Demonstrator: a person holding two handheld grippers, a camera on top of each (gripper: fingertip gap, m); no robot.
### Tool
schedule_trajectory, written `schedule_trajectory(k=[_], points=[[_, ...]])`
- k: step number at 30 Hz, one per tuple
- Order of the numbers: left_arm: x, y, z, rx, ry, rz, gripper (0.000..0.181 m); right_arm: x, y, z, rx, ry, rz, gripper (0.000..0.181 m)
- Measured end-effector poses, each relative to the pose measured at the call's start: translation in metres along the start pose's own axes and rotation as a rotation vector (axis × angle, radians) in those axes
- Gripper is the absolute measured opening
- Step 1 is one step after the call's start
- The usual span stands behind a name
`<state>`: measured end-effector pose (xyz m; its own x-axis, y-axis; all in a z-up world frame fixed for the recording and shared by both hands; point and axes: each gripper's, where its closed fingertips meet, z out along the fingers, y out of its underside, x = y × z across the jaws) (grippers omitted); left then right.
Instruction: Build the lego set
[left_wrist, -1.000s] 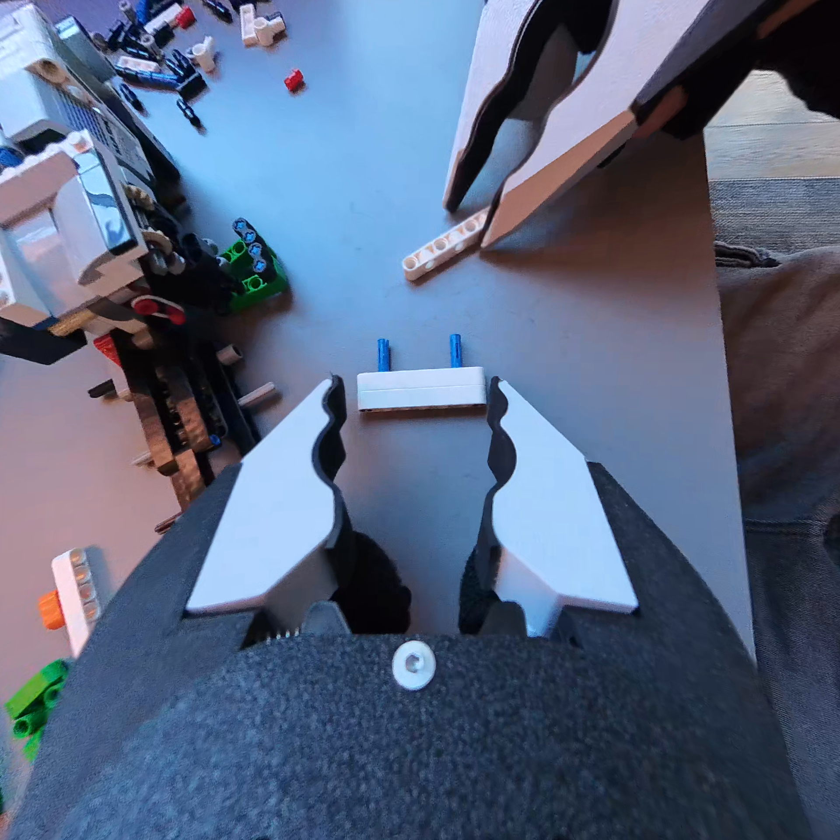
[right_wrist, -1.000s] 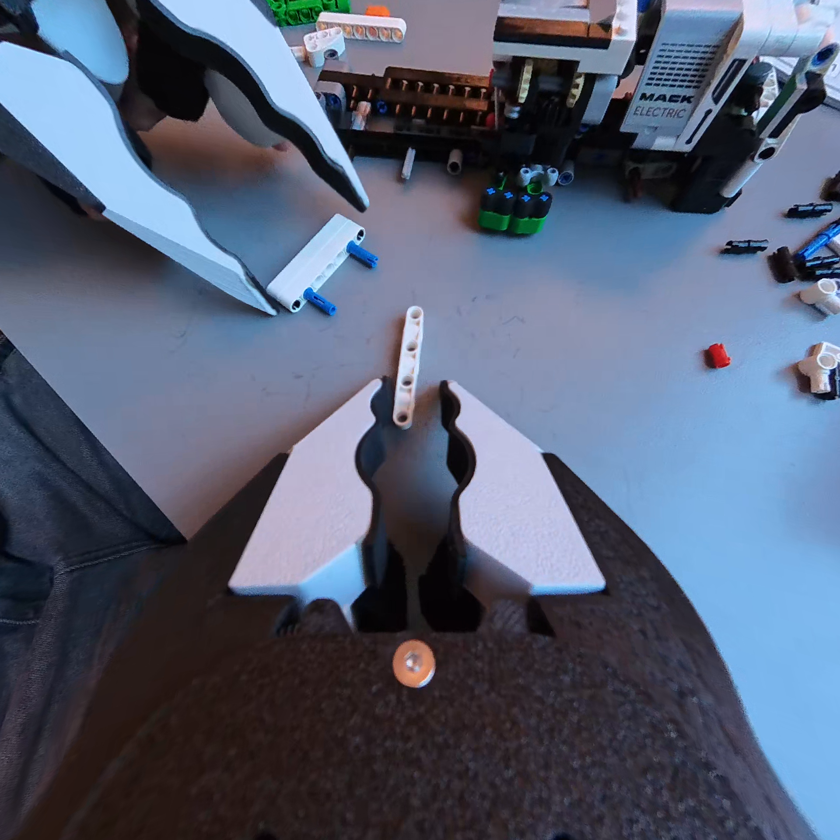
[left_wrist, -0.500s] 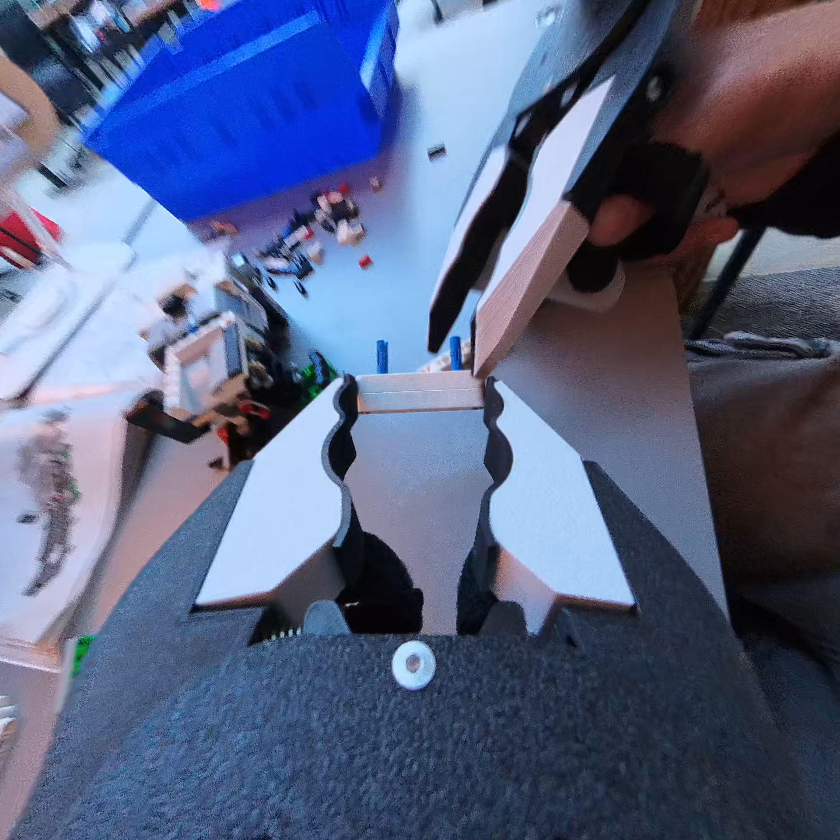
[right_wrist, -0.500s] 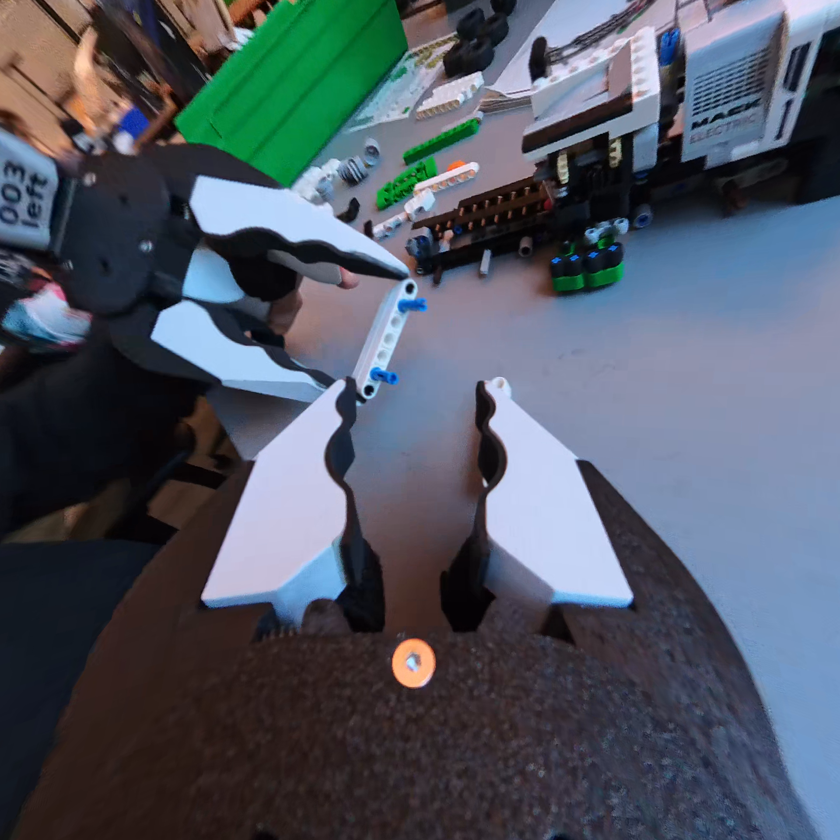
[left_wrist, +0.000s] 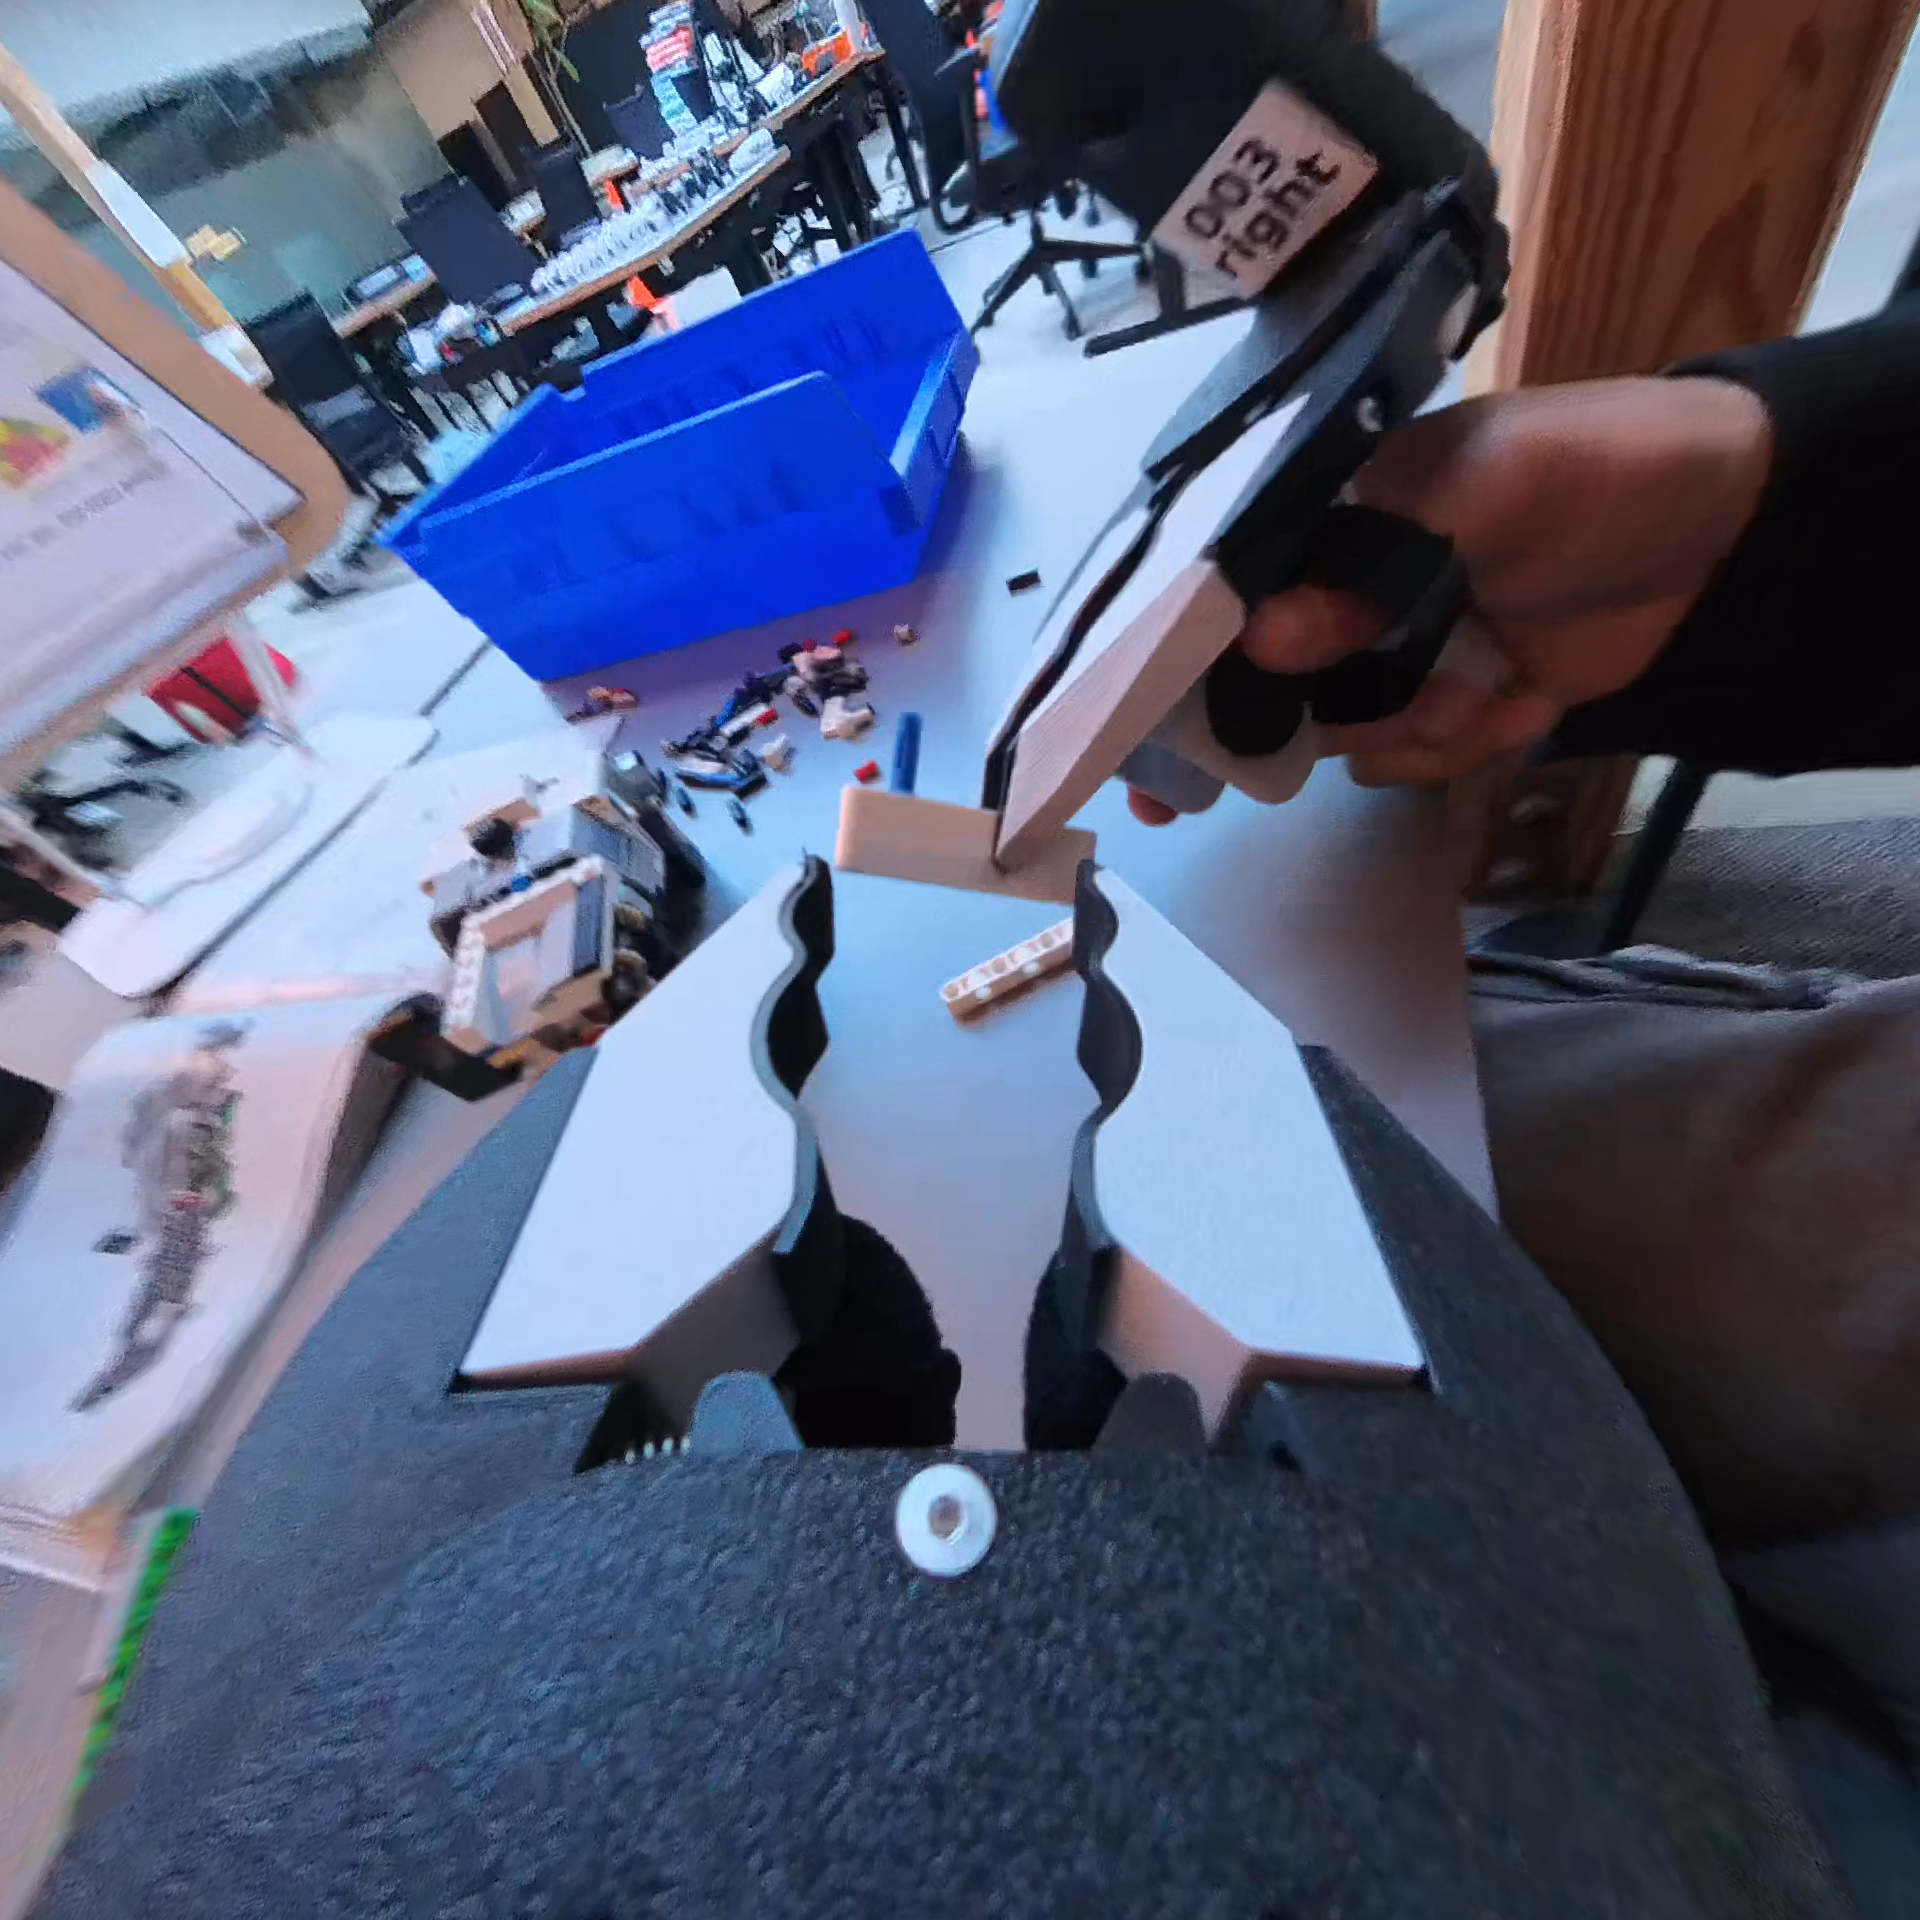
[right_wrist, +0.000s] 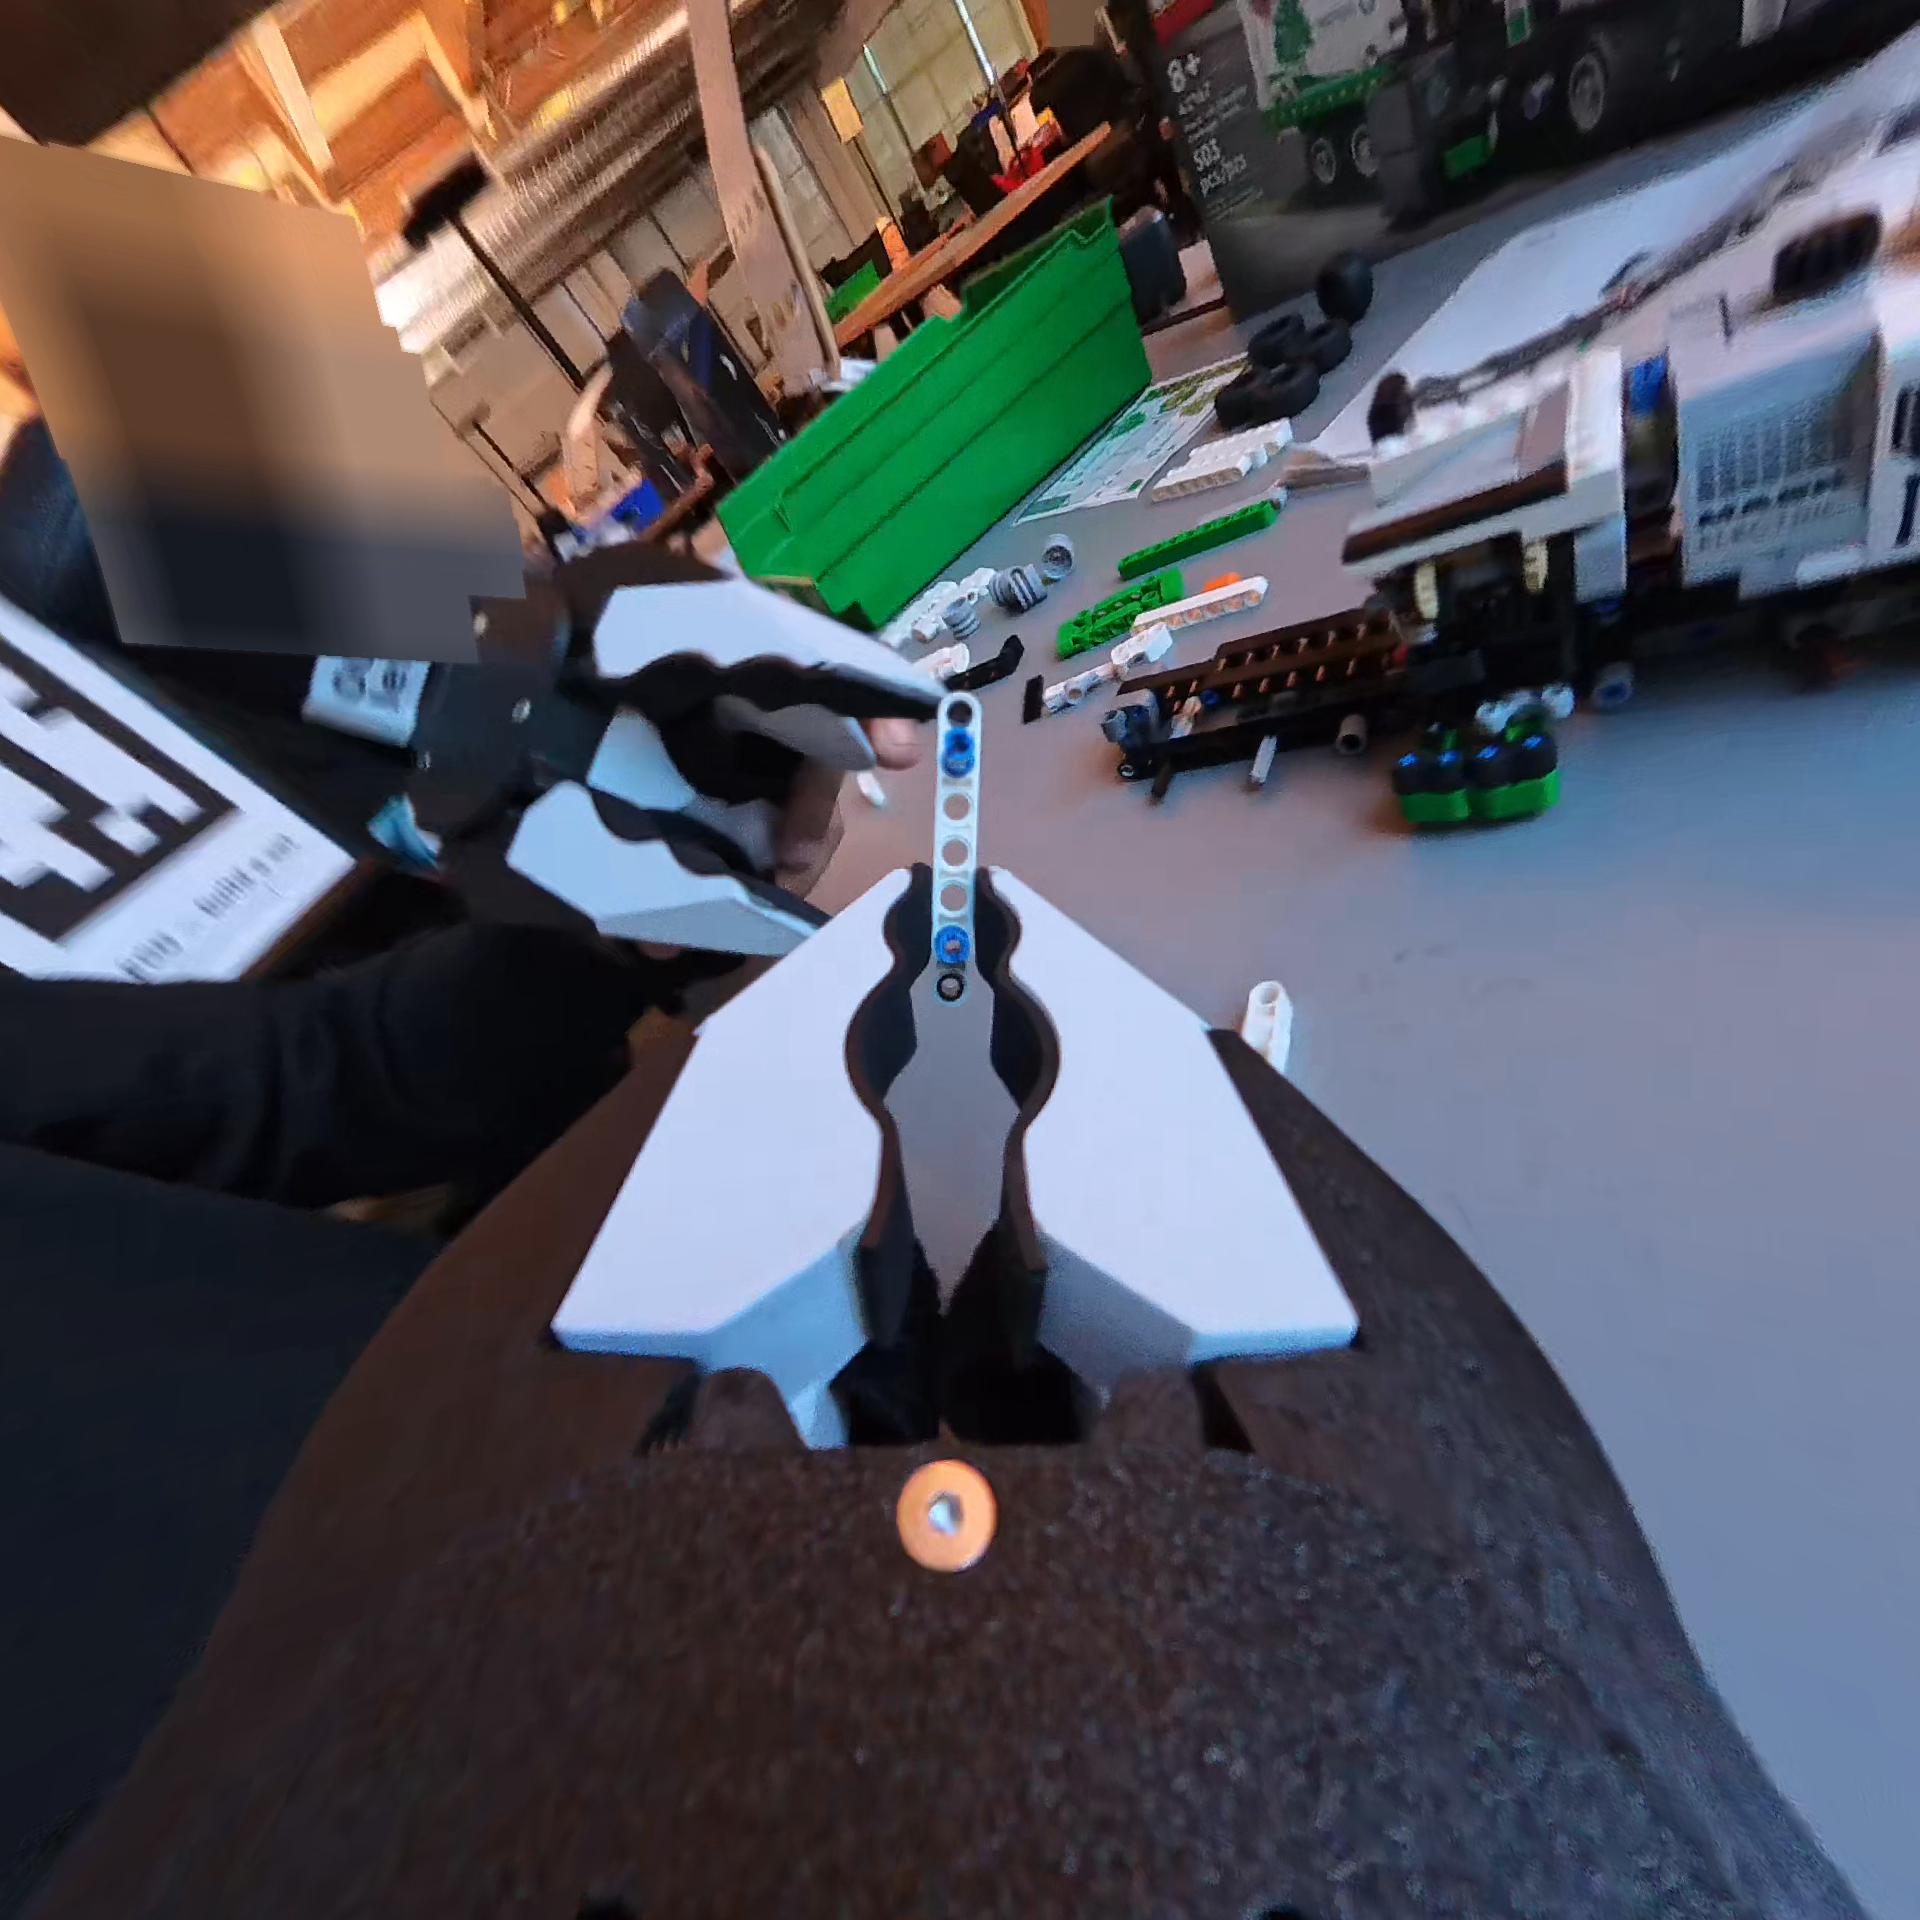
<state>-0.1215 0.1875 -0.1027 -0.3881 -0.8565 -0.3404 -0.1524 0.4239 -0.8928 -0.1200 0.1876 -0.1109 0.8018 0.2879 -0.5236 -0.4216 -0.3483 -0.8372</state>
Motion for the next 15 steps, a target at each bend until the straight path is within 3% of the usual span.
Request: schedule_trajectory(k=[1,4,7,11,15], points=[[0.004,0.003,0.000,-0.005,0.046,-0.051,0.045,-0.004,0.001,-0.002,-0.033,0.010,-0.088,0.006],[0.034,0.013,-0.005,-0.049,0.305,-0.161,0.044,-0.018,0.019,-0.007,-0.248,0.044,-0.415,0.006],[0.050,0.005,-0.015,-0.001,0.429,-0.175,0.020,-0.035,0.036,-0.008,-0.415,0.030,-0.590,0.006],[0.054,0.003,-0.019,0.016,0.451,-0.155,0.011,-0.036,0.035,-0.008,-0.452,0.063,-0.620,0.009],[0.045,-0.011,-0.026,0.126,0.383,-0.170,0.007,-0.042,0.018,-0.011,-0.299,0.011,-0.535,0.020]])
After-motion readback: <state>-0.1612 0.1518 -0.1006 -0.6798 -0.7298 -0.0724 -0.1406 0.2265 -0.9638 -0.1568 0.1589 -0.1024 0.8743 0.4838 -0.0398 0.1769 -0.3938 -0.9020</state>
